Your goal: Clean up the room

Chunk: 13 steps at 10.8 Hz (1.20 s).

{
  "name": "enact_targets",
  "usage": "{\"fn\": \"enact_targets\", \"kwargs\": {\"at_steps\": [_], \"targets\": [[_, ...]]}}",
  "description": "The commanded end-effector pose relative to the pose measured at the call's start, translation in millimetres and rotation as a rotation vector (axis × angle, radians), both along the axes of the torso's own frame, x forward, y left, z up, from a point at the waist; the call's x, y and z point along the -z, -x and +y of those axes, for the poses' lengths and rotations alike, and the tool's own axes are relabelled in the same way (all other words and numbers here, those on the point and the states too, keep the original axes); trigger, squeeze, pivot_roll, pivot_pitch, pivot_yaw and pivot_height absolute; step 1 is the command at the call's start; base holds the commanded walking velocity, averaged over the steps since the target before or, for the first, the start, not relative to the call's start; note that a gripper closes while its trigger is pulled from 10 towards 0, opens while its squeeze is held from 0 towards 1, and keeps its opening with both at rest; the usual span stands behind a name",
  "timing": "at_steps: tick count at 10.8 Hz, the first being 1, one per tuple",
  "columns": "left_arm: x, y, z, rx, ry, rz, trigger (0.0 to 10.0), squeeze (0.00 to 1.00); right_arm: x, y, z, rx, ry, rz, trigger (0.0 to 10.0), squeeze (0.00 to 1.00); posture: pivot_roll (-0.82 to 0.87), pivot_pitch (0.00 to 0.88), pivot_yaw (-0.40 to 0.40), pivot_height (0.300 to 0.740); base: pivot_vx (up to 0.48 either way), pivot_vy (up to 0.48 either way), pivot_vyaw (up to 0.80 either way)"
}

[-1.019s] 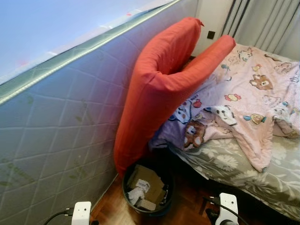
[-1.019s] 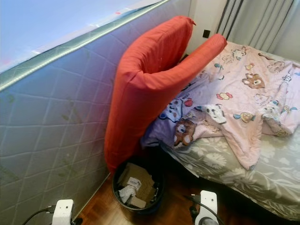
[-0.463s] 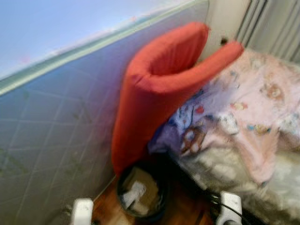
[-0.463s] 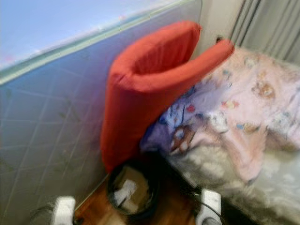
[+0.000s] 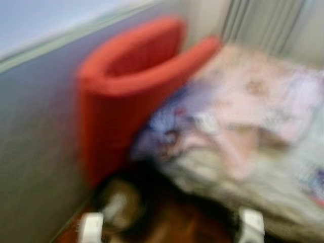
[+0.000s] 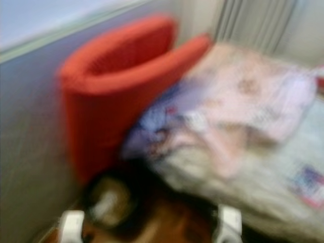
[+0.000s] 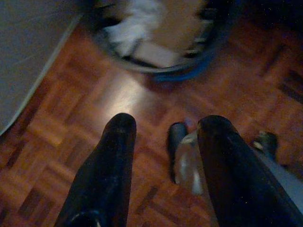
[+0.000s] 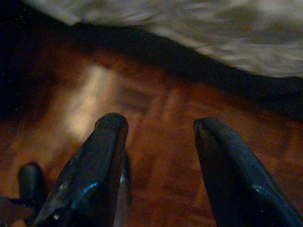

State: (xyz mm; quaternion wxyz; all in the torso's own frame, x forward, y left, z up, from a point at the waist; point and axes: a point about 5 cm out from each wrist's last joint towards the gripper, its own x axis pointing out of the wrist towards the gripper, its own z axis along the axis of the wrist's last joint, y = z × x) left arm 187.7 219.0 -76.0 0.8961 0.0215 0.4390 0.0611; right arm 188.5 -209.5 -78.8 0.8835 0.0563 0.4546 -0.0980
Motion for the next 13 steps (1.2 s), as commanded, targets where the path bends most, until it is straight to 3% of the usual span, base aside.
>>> {"fn": "enact_targets", "kwargs": {"at_steps": [1,8,13], "targets": [[3.8,10.8,7.6,-0.012,-0.012,0.035,10.0,0.0,3.7,4.0,9.4,-0.019,-0.018,0.021,10.0,0.0,0.17,0.064,-0.051,0.74,0.0,0.0,-0.76],[5.4,14.1,6.8,0.0,-0.006,0.043,10.0,0.0,4.9,6.8,10.2,-0.047,-0.014,0.019,10.0,0.0,0.16,0.038,-0.053,0.74,0.0,0.0,-0.72],[5.8,15.6,7.7,0.019,-0.01,0.049,10.0,0.0,5.8,8.5,11.6,-0.045,-0.015,0.015,10.0,0.0,0.16,0.01,-0.044,0.74,0.0,-0.202,-0.15]]}}
